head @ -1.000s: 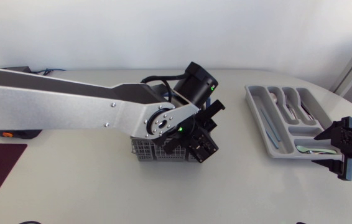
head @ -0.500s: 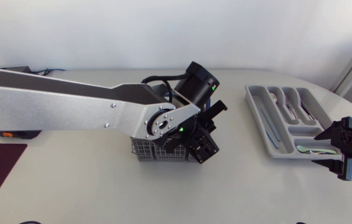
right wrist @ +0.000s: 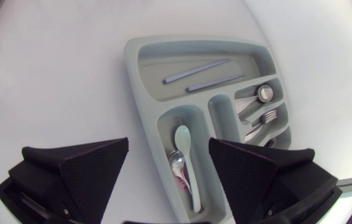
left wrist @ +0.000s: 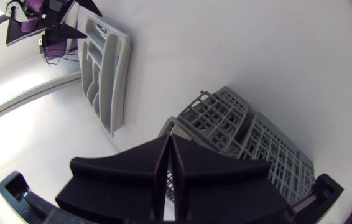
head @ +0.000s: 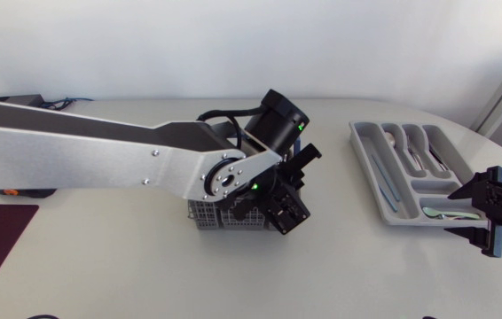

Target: Unload the cutlery basket into the drawer organizer.

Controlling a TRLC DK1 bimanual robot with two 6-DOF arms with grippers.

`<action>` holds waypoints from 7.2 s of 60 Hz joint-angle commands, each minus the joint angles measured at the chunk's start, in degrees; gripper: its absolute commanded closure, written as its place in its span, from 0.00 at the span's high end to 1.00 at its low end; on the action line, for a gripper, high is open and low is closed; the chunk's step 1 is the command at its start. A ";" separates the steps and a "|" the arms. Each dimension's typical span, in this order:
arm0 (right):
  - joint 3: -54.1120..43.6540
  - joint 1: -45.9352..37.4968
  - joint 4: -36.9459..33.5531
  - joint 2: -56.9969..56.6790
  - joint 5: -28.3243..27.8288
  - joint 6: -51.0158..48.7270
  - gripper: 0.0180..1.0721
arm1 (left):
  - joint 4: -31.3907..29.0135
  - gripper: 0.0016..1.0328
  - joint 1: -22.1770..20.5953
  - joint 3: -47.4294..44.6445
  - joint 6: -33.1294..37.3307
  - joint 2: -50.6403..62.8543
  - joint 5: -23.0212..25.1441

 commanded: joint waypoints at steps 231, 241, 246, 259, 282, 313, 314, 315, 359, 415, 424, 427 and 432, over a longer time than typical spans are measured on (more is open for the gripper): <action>-17.42 54.24 26.24 -31.37 19.72 68.62 0.11 | -18.62 0.66 3.41 32.28 -112.22 5.56 13.17; -18.56 52.48 24.22 -32.51 17.09 67.04 0.11 | -18.10 0.72 4.82 32.63 -111.78 3.45 13.08; -18.91 50.72 22.72 -33.13 14.89 66.08 0.11 | -18.10 0.75 5.43 32.37 -110.99 2.49 12.82; -17.07 38.86 14.90 -34.36 3.20 59.22 0.12 | -18.18 0.75 6.66 28.94 -102.99 -1.91 7.81; -6.61 14.95 -3.38 -17.84 -10.51 31.45 0.12 | -19.15 0.75 6.66 12.94 -85.41 -9.20 1.31; 13.17 0.27 -18.68 6.86 -5.94 -1.16 0.11 | -14.58 0.74 7.89 -1.03 -82.07 -15.88 -1.77; 13.43 0.27 -18.59 7.48 -5.41 -1.60 0.11 | -14.40 0.74 7.89 -1.38 -82.07 -15.97 -1.86; 13.69 0.27 -18.41 8.00 -4.98 -2.04 0.11 | -14.23 0.74 7.89 -1.64 -82.07 -16.14 -1.86; 18.53 -0.70 -6.72 19.25 5.84 -7.58 0.21 | -7.90 0.75 9.83 -12.02 -81.72 -22.91 -2.56; 8.68 35.16 -17.53 -14.32 -0.41 53.51 0.56 | 0.01 0.75 12.02 -21.77 -80.58 -26.52 -2.21; 9.74 45.62 -14.37 -15.02 0.03 68.10 0.56 | 2.12 0.75 12.90 -23.62 -79.35 -26.87 -1.15; 10.18 47.91 -13.31 -14.76 0.12 72.23 0.56 | 2.73 0.75 12.99 -24.23 -78.91 -27.04 -1.07; 11.41 51.34 -12.08 -14.14 0.03 78.03 0.56 | 3.70 0.75 13.69 -25.29 -78.03 -27.22 -0.36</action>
